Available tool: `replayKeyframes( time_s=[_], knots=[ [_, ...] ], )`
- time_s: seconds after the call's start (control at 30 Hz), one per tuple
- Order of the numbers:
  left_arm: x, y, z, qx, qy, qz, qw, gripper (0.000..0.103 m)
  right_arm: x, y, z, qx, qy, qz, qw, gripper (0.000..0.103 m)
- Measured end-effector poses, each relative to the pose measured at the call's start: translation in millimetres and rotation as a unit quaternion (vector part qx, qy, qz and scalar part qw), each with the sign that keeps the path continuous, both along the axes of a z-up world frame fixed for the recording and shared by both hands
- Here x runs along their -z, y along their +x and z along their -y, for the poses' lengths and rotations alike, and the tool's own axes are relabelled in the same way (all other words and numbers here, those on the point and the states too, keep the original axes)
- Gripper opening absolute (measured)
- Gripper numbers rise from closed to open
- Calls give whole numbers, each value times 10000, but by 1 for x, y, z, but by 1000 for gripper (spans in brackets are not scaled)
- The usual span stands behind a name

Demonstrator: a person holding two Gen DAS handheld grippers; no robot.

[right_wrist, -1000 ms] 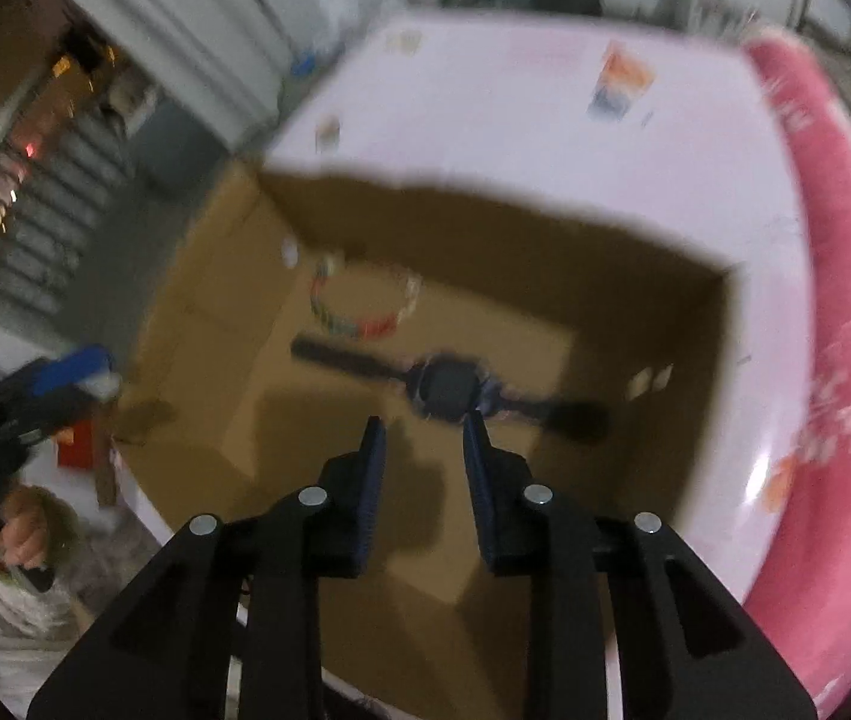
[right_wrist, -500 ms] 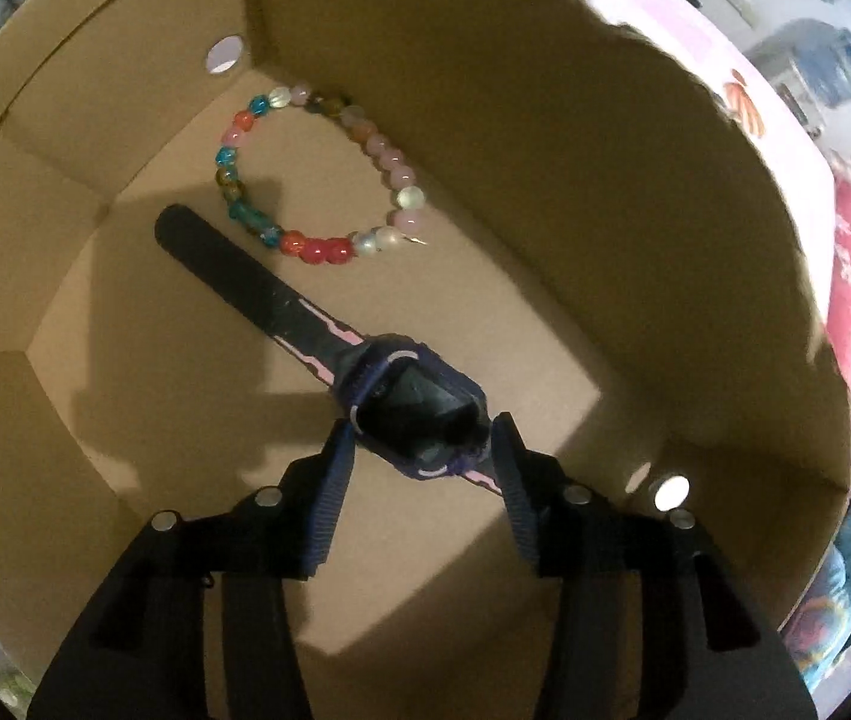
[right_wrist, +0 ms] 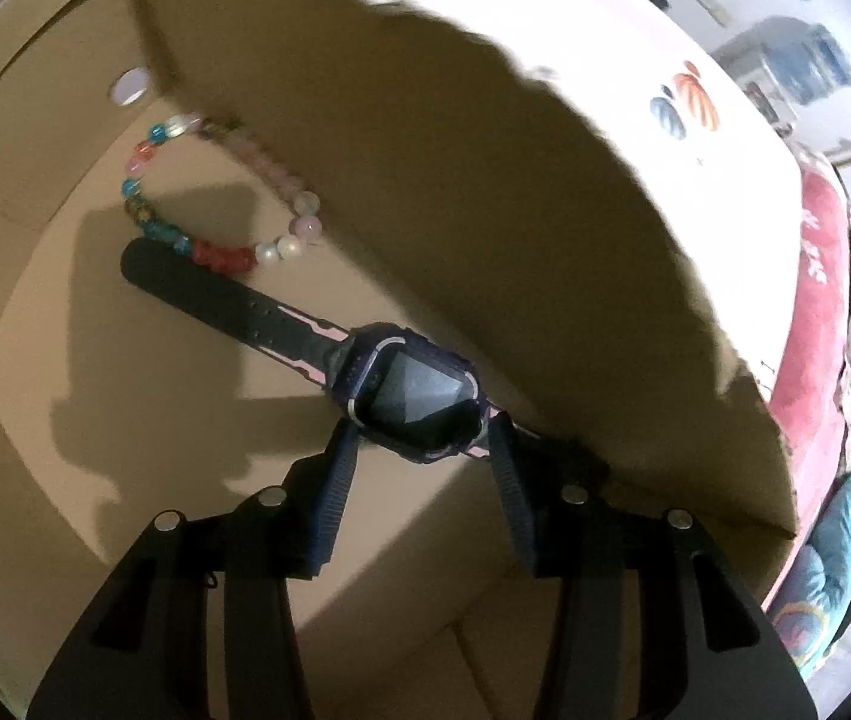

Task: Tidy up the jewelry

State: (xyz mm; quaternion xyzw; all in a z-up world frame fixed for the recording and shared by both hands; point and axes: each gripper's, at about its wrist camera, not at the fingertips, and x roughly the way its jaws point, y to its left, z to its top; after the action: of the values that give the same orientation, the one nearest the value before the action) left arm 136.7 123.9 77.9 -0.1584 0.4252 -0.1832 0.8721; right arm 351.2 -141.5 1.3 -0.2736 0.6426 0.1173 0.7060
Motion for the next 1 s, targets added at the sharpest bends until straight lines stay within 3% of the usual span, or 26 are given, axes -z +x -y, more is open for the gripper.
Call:
replayKeyframes(
  time_s=[0.17,0.33,0.37,0.47,0.63,0.73,0.8,1.0],
  knots=[
    [2,-3,3,11,86,-3,10000,54,-6,-15,-6,124,-60,181,9997,45],
    [8,-8,6,41,266,-11,9996,64,-63,-36,9,416,567,729,9949,46],
    [10,-12,7,52,333,-17,9994,65,-82,-52,10,475,772,962,9912,47],
    [15,-19,13,107,536,-49,9985,71,-133,-102,19,449,1413,1704,9742,64],
    [35,-33,31,411,853,-250,9952,79,-170,-201,39,305,2345,2607,9360,85],
    [55,-37,50,640,1238,-451,9892,80,-155,-243,52,531,2591,2572,9294,88],
    [64,-39,60,762,1411,-511,9857,80,-126,-267,59,986,2530,2463,9304,90],
    [79,-37,86,1034,1726,-508,9782,84,-17,-289,80,2525,2026,1689,9309,90]
  ],
)
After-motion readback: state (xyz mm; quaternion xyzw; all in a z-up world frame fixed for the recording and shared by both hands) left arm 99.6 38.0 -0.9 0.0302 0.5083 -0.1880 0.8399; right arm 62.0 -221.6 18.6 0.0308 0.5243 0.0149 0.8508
